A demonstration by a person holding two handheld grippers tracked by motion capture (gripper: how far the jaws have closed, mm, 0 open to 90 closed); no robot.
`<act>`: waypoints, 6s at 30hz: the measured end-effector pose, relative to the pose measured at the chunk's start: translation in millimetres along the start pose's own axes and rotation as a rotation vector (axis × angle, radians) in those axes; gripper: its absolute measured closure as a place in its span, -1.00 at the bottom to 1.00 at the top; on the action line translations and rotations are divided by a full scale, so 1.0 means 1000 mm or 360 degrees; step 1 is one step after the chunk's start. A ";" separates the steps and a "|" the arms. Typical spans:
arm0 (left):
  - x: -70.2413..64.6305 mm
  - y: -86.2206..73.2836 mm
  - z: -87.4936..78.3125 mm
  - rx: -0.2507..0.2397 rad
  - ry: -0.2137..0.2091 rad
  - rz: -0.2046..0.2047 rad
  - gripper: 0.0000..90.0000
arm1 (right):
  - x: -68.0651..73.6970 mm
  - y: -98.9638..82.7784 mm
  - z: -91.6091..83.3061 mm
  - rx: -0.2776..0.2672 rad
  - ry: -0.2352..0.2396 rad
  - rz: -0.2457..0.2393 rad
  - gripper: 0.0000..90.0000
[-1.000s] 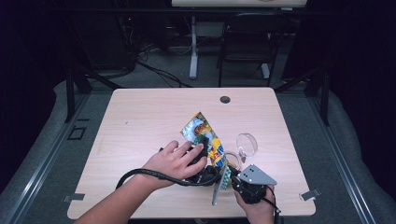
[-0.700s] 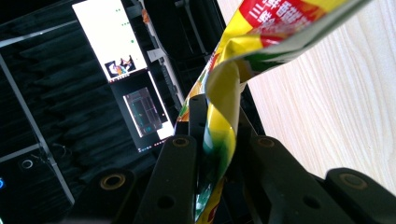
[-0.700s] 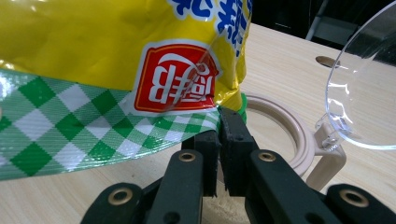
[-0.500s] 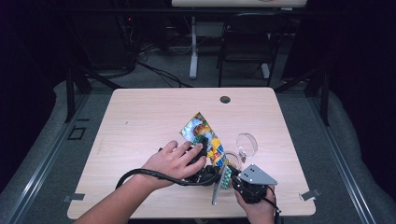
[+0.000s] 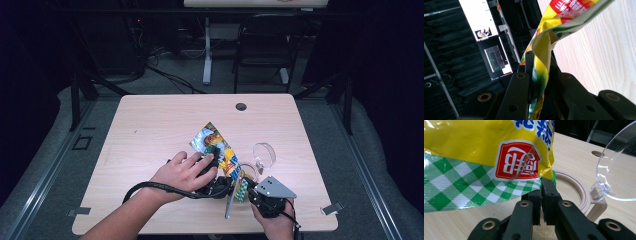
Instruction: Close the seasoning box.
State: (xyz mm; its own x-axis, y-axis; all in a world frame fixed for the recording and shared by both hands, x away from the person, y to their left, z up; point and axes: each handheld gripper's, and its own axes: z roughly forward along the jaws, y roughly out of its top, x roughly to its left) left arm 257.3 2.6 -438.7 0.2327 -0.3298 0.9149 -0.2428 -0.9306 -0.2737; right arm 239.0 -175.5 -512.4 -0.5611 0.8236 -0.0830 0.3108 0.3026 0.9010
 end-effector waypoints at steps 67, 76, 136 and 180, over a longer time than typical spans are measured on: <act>-0.030 -0.025 0.010 -0.0078 -0.0224 -0.0451 0.90 | 0.003 0.001 0.001 0.0003 -0.0018 -0.0057 0.92; -0.034 -0.028 0.012 -0.0093 -0.0268 -0.0521 0.90 | 0.002 0.000 0.002 0.0004 -0.0014 -0.0049 0.91; -0.061 -0.042 0.023 -0.0213 -0.0448 -0.0858 0.91 | -0.002 -0.001 0.002 -0.0062 -0.0044 0.0020 0.41; -0.081 -0.058 0.040 -0.0349 -0.0728 -0.1285 0.91 | -0.004 -0.003 0.003 -0.0055 -0.0049 0.0032 0.34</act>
State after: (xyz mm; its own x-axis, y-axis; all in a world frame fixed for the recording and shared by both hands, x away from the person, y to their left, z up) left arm 289.9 76.7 -508.9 0.7419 0.3261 0.5859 -0.0082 -0.8693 0.4942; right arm 242.6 -177.9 -515.6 -0.5312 0.8437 -0.0774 0.2948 0.2697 0.9167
